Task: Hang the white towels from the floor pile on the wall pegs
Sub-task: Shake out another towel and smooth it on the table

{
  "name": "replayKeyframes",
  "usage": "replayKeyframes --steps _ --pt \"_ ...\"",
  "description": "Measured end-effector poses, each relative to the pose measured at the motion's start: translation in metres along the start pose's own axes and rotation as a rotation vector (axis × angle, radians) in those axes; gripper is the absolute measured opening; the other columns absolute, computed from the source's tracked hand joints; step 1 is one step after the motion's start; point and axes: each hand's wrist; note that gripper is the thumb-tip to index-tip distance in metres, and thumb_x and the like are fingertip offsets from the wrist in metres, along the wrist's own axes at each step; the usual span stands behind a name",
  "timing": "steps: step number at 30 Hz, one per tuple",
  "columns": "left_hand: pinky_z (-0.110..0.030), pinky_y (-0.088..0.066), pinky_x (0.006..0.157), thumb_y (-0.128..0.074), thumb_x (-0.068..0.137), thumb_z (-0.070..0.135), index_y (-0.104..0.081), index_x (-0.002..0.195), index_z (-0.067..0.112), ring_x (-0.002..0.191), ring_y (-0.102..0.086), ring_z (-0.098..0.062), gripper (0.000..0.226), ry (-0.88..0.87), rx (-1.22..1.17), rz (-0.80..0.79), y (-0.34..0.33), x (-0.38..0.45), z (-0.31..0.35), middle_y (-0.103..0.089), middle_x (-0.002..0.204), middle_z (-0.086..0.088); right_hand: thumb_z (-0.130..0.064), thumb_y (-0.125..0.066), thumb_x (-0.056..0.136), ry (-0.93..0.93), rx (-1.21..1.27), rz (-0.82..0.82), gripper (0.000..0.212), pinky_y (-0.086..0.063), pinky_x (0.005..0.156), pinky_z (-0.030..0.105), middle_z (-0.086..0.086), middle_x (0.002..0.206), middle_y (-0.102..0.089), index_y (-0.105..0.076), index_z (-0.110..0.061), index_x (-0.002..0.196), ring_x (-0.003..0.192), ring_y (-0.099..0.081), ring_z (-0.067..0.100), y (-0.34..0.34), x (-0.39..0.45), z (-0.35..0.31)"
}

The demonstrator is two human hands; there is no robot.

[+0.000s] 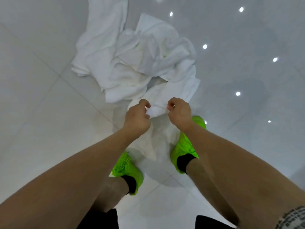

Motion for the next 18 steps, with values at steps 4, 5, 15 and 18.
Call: replayKeyframes --steps 4,5,15,18 --pt "-0.026 -0.038 0.062 -0.058 0.078 0.003 -0.053 0.115 0.02 0.072 -0.055 -0.011 0.041 -0.015 0.01 0.045 0.066 -0.075 0.043 -0.054 0.077 0.009 -0.01 -0.058 0.087 0.028 0.127 0.109 0.008 -0.044 0.064 0.034 0.006 0.08 -0.066 -0.06 -0.017 0.084 0.075 -0.058 0.026 0.077 -0.077 -0.05" --pt "-0.028 -0.04 0.067 -0.058 0.078 0.004 -0.053 0.118 0.018 0.08 -0.058 -0.018 0.043 -0.036 0.021 0.055 0.085 -0.094 0.059 -0.057 0.082 0.006 -0.011 -0.058 0.087 0.052 0.142 0.121 0.007 -0.042 0.062 0.033 0.004 0.077 -0.066 -0.059 -0.017 0.084 0.073 -0.056 0.025 0.102 -0.096 -0.067" --pt "-0.03 -0.047 0.084 -0.062 0.087 0.034 -0.058 0.124 0.028 0.106 -0.059 -0.018 0.038 -0.57 -0.006 0.139 0.311 -0.281 0.258 -0.065 0.115 0.004 -0.018 -0.052 0.082 0.22 0.243 0.303 0.005 -0.034 0.056 0.021 -0.012 0.073 -0.055 -0.055 -0.021 0.081 0.071 -0.053 0.013 0.374 -0.297 -0.263" --pt "-0.037 -0.056 0.074 -0.059 0.081 0.033 -0.062 0.109 0.032 0.088 -0.063 -0.017 0.027 -0.759 0.016 0.065 0.359 -0.352 0.304 -0.067 0.094 0.006 -0.015 -0.05 0.084 0.228 0.27 0.491 0.009 -0.036 0.055 0.024 -0.008 0.073 -0.057 -0.054 -0.021 0.078 0.069 -0.053 0.01 0.428 -0.382 -0.296"
Point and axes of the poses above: each hand's wrist, its own x-axis towards the middle knuckle, its own y-axis out of the back of the hand, z = x × y
